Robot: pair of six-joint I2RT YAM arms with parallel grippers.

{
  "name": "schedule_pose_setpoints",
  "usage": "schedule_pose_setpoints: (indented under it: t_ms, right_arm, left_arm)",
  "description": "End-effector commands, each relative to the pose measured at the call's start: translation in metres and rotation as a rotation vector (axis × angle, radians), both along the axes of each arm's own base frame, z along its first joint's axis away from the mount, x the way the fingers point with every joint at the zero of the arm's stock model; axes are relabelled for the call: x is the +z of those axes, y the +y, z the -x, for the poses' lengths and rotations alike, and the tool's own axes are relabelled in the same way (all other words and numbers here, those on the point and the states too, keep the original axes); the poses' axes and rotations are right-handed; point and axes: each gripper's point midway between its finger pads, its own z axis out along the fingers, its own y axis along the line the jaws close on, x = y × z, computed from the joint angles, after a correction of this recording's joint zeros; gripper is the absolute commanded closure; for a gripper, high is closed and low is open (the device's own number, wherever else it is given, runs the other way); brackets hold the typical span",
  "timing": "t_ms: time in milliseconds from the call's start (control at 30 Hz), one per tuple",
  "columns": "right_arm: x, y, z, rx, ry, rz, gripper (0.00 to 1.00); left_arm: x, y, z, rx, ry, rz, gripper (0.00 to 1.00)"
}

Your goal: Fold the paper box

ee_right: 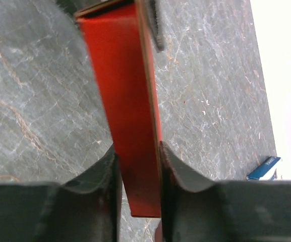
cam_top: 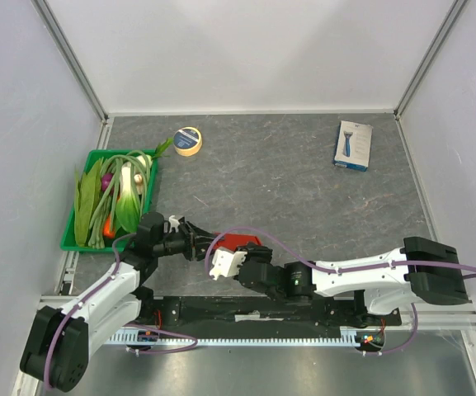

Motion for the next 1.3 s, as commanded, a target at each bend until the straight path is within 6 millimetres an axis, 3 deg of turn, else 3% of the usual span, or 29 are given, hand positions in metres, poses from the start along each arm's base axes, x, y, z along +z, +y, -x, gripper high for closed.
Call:
schedule_pose_setpoints:
  t_ms: [0,100,267,333,400,433,467,500,533,600,700,800,833,867,933,967,1033,1167,1200,1267]
  right_arm:
    - [0.027,-0.002,-0.005,-0.043,0.009,-0.118,0.76]
    - [0.016,-0.012,-0.002,-0.059,0.083,-0.094,0.87]
    - [0.005,-0.012,0.016,-0.011,0.29,-0.146,0.91]
    - [0.001,-0.017,0.016,-0.027,0.359,-0.151,0.89]
    - [-0.011,-0.019,0.019,-0.024,0.437,-0.126,0.82]
    - [-0.011,-0.017,0.019,-0.02,0.465,-0.121,0.8]
    - [-0.014,-0.018,0.019,-0.023,0.49,-0.104,0.78]
    - [-0.028,-0.024,0.016,-0.05,0.524,-0.049,0.78]
    - [-0.027,-0.022,0.014,-0.056,0.536,-0.037,0.77]
    - [-0.045,-0.033,0.006,-0.109,0.569,0.048,0.76]
    - [-0.053,-0.032,-0.001,-0.113,0.615,0.102,0.75]
    - [-0.056,-0.032,-0.005,-0.09,0.661,0.124,0.71]
    - [-0.056,-0.03,-0.004,-0.075,0.68,0.12,0.7]
    - [-0.057,-0.033,-0.009,-0.062,0.689,0.13,0.67]
    - [-0.057,-0.032,-0.007,-0.027,0.717,0.137,0.64]
    - [-0.059,-0.034,-0.006,0.003,0.723,0.16,0.62]
    - [-0.062,-0.037,-0.003,0.023,0.745,0.179,0.6]
    - [-0.066,-0.04,-0.003,0.05,0.801,0.183,0.64]
    - [-0.067,-0.041,-0.002,0.054,0.808,0.184,0.65]
    - [-0.068,-0.042,-0.002,0.052,0.823,0.182,0.66]
  left_arm:
    - [0.006,-0.002,0.003,-0.031,-0.093,0.025,0.65]
    - [0.005,-0.001,0.0,-0.04,-0.19,-0.012,0.39]
    - [0.002,0.005,-0.011,-0.054,-0.443,-0.159,0.22]
    - [-0.003,0.01,-0.016,-0.076,-0.551,-0.249,0.22]
    - [0.008,0.014,-0.024,-0.08,-0.659,-0.325,0.22]
    - [-0.001,0.022,-0.028,-0.092,-0.71,-0.42,0.23]
    - [0.01,0.026,-0.034,-0.075,-0.773,-0.454,0.24]
    - [0.011,0.03,-0.037,-0.069,-0.8,-0.496,0.26]
    - [0.011,0.036,-0.044,-0.056,-0.849,-0.555,0.28]
    - [0.019,0.04,-0.048,-0.03,-0.925,-0.585,0.33]
    - [0.022,0.043,-0.053,-0.006,-1.062,-0.626,0.34]
    - [0.027,0.037,-0.054,0.016,-1.206,-0.618,0.35]
    - [0.015,0.032,-0.048,-0.012,-1.226,-0.616,0.35]
    - [0.02,0.028,-0.049,0.004,-1.276,-0.61,0.35]
    - [0.012,0.023,-0.046,-0.008,-1.305,-0.63,0.36]
    - [0.022,0.018,-0.046,0.017,-1.362,-0.611,0.37]
    - [0.018,0.01,-0.043,0.004,-1.436,-0.646,0.37]
    - [0.019,0.007,-0.051,-0.005,-1.544,-0.724,0.36]
    - [0.029,0.004,-0.051,0.013,-1.624,-0.714,0.35]
    - [0.023,0.001,-0.053,-0.032,-1.652,-0.733,0.34]
